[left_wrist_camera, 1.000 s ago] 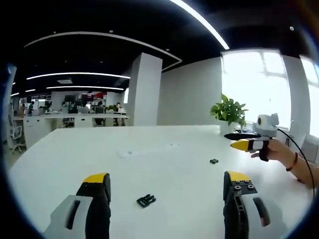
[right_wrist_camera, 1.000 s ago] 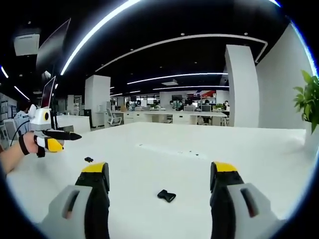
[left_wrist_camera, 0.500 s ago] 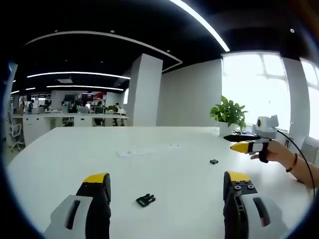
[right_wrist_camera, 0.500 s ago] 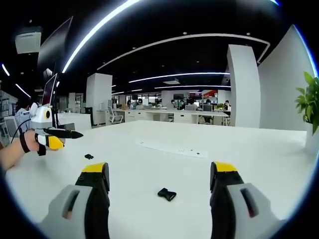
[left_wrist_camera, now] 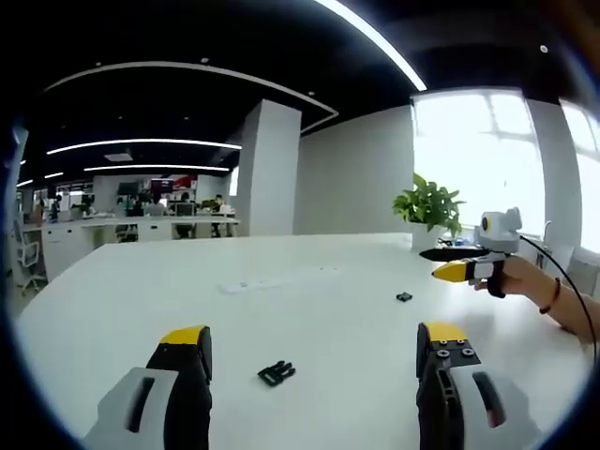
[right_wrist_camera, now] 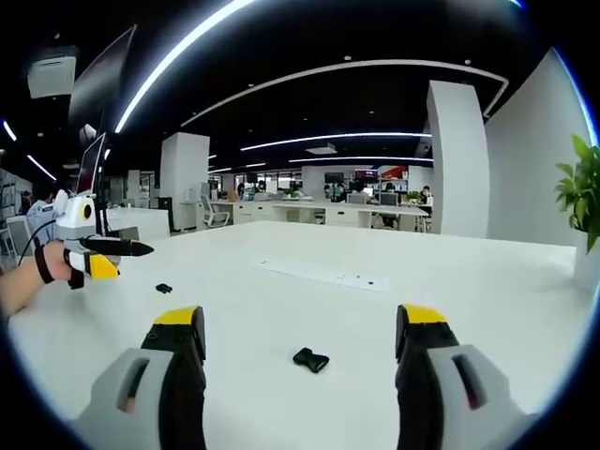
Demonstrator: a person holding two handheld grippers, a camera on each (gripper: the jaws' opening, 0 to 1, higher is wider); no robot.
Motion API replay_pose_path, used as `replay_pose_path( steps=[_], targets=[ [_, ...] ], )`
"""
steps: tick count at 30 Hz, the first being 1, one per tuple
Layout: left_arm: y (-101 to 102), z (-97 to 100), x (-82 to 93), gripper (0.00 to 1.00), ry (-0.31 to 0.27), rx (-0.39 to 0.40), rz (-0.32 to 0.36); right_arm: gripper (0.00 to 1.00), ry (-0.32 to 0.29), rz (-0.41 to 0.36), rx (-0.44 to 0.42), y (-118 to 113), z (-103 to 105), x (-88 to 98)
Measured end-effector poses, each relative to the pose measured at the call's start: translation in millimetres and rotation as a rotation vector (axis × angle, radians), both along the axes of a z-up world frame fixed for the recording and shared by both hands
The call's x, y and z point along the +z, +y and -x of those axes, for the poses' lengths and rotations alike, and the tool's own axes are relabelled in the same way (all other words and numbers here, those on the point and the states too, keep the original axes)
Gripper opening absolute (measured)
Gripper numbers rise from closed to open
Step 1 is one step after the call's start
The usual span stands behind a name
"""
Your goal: Snap the two parts of the plastic buckle together until the buckle closes and remains connected.
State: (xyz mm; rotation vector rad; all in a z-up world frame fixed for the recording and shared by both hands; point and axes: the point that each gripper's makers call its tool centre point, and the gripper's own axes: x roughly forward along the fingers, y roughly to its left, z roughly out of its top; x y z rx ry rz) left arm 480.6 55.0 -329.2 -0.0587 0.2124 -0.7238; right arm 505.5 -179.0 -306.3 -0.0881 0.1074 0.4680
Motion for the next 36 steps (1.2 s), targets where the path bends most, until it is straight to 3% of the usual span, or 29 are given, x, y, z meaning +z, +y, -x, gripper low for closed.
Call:
replay_pose_path(
  steps=[17, 28, 32, 36],
  targets=[
    [11.3, -20.7, -4.1, 0.9, 0.011, 0.006, -0.001, 0.83, 0.024, 0.021, 0.013, 1.6, -1.8, -9.7],
    [18.1, -30.3, -8.3, 0.87, 0.003, 0.013, -0.039, 0.82, 0.042, 0.038, 0.018, 1.4, -3.8, -17.4],
    [17.5, -29.9, -8.5, 0.87, 0.006, 0.008, -0.036, 0.82, 0.054, 0.047, 0.016, -0.3, -5.3, -22.9],
    [15.1, -24.6, -14.7, 0.87, -0.002, 0.004, -0.077, 0.81, 0.064, 0.054, 0.02, -0.4, -5.7, -25.9]
  ],
)
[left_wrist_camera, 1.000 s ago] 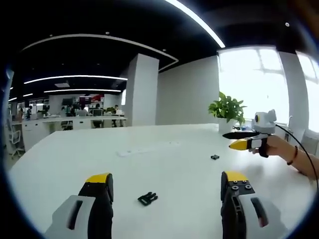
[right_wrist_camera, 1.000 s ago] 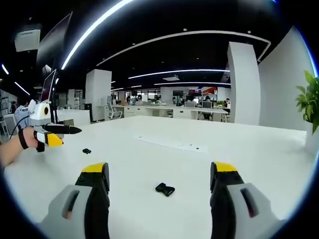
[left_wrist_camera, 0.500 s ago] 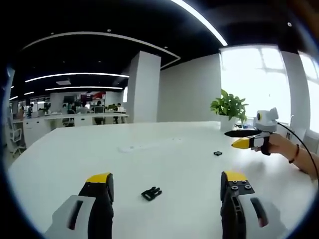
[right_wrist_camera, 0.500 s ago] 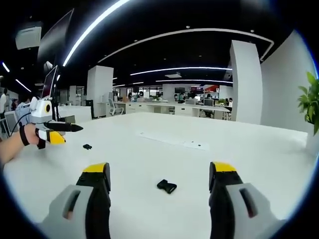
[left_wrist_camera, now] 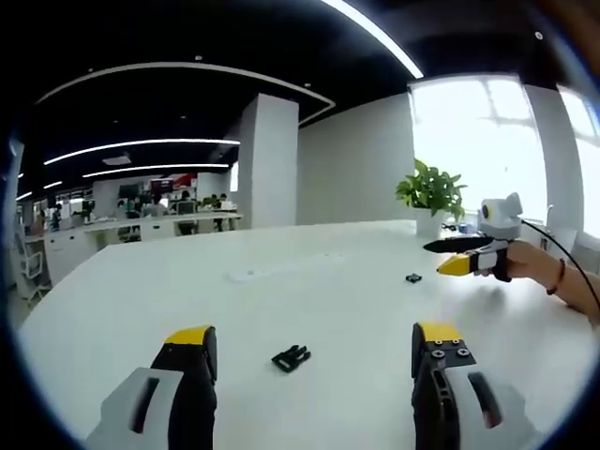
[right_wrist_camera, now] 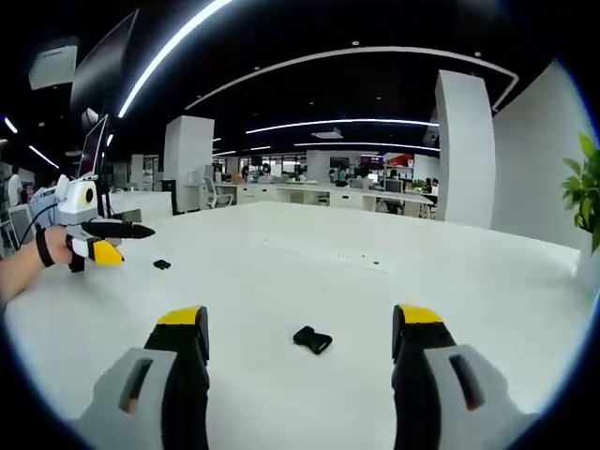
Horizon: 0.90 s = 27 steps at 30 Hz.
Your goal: Snap the two parts of the plastic buckle together until the buckle closes and remains connected.
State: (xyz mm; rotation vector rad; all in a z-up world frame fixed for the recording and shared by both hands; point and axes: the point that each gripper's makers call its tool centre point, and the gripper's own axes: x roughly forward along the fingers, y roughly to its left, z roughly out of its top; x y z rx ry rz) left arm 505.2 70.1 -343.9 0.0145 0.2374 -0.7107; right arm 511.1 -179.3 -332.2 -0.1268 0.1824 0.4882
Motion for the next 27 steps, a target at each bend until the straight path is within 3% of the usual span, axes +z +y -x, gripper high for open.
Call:
replay_pose_path(
  steps=[27],
  targets=[
    [1.5, 1.6, -16.1, 0.85, 0.032, -0.007, -0.036, 0.79, 0.039, 0.007, -0.001, -3.7, -1.2, -11.9]
  ],
)
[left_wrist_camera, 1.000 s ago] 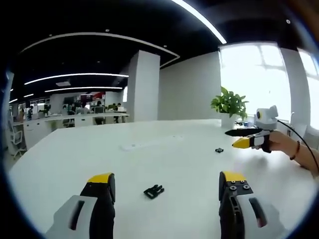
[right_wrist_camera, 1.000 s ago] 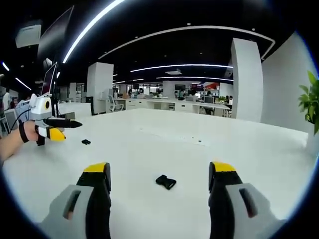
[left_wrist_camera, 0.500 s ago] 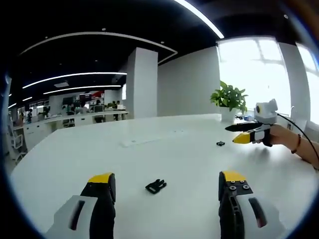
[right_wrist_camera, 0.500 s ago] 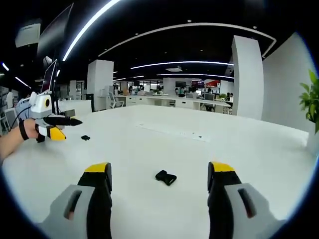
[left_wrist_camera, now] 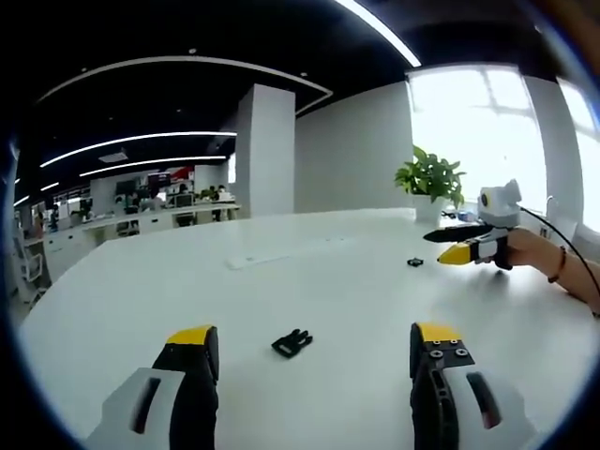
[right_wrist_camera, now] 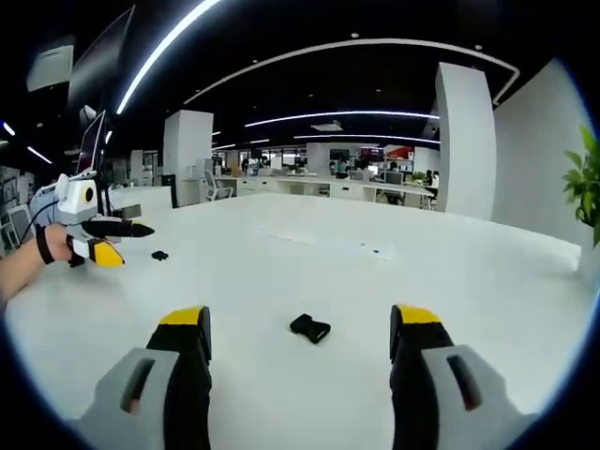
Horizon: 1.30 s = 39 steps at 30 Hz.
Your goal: Snap the two parts of the plastic buckle together until the buckle closes and remains connected.
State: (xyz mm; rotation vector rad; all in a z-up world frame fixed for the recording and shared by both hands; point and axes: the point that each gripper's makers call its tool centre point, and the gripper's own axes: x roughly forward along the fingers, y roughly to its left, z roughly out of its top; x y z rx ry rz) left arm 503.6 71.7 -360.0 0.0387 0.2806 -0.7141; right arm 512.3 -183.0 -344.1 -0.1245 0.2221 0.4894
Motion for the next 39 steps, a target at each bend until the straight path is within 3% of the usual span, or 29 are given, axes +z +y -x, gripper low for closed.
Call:
replay_pose_path(
  steps=[25, 33, 39],
  targets=[
    [1.7, 1.7, -11.6, 0.84, 0.015, 0.004, -0.037, 0.75, 0.052, 0.026, 0.014, 2.3, 2.7, -17.3],
    [5.3, -4.5, -16.1, 0.81, 0.008, 0.006, -0.086, 0.75, 0.066, 0.037, 0.021, 4.0, 3.8, -21.6],
    [4.5, -4.4, -17.4, 0.81, 0.022, 0.0, -0.068, 0.75, 0.075, 0.043, 0.022, 4.6, 4.2, -24.3]
  ],
)
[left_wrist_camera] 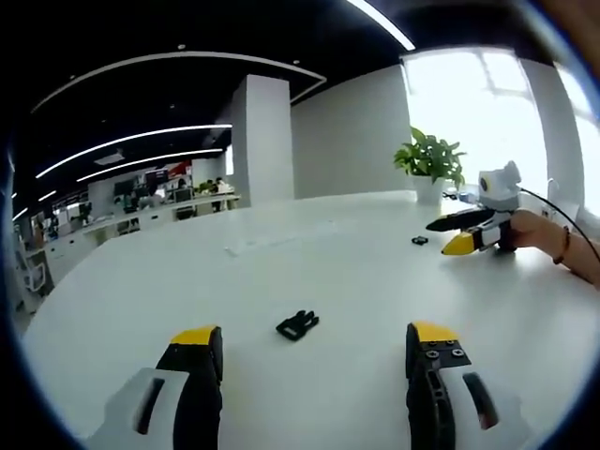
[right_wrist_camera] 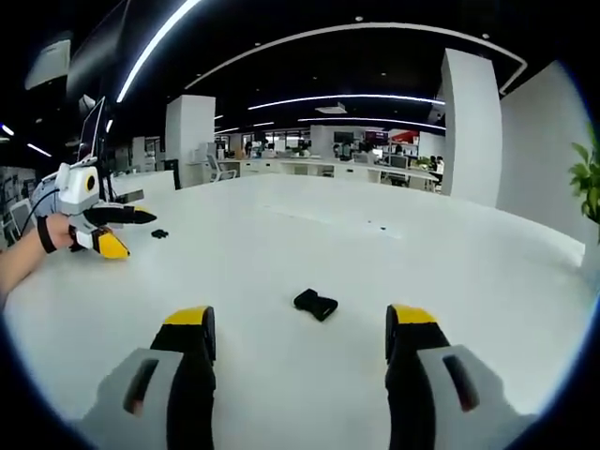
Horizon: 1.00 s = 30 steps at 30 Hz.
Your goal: Snap the two parts of the plastic buckle together until the buckle closes and remains connected.
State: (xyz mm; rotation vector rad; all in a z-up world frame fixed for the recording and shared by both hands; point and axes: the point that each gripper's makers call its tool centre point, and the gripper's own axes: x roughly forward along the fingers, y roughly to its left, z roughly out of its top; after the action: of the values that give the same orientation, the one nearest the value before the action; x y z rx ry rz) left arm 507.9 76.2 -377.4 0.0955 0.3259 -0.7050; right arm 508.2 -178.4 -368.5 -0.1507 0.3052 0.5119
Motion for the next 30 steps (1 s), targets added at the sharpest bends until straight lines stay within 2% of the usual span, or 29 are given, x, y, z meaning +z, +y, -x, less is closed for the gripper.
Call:
replay_pose_path(
  steps=[30],
  targets=[
    [-3.9, 8.0, -6.8, 0.81, 0.018, -0.005, -0.021, 0.75, 0.028, 0.01, 0.004, 0.7, 2.0, -5.7]
  ],
)
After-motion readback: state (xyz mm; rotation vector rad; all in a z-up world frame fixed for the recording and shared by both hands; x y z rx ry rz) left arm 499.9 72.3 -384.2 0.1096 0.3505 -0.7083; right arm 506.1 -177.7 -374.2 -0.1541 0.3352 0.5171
